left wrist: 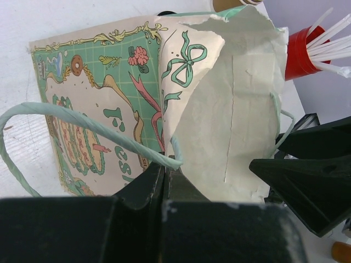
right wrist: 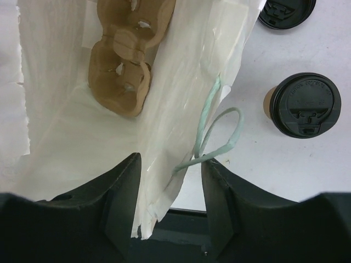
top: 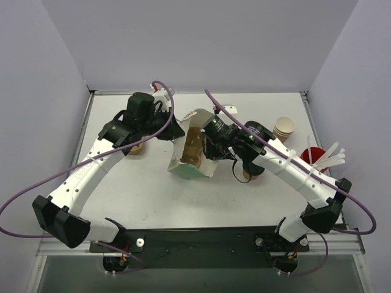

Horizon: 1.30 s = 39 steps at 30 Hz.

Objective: Pack the takeout coffee

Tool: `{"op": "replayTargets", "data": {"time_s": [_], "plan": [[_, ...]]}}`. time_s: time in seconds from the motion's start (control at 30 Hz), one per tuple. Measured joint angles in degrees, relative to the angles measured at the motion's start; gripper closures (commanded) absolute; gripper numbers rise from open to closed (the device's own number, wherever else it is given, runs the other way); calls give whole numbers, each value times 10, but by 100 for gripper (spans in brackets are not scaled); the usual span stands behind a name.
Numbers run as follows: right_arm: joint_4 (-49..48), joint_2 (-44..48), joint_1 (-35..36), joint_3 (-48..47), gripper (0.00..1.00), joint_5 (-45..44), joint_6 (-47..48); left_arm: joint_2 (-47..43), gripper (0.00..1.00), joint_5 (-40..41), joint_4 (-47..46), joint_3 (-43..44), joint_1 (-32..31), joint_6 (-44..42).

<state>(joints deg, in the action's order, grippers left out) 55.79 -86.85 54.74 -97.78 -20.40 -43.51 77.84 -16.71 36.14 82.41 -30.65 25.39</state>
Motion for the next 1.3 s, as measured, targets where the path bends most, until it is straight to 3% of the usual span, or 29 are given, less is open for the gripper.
{"op": "replayTargets", "data": {"time_s": [0.17, 0.3, 0.4, 0.6, 0.83, 1.0, 1.3], "plan": [[2, -12, -1, 0, 61, -5, 0, 0, 100, 0, -1, 0, 0, 9], [2, -26, -11, 0, 89, -8, 8, 0, 100, 0, -3, 0, 0, 18], [18, -43, -20, -30, 98, -9, 22, 4, 100, 0, -2, 2, 0, 30], [57, -115, -22, -216, 100, -2, 55, 62, 100, 5, 48, 85, 1, 71], [38, -155, -71, -136, 100, 61, 79, 120, 100, 4, 49, 82, 22, 125], [32, -193, -98, -136, 100, 85, 92, 169, 100, 3, 58, 96, 23, 143], [25, -129, -89, -162, 98, 96, 93, 128, 100, 15, 76, 123, 39, 150]]}}
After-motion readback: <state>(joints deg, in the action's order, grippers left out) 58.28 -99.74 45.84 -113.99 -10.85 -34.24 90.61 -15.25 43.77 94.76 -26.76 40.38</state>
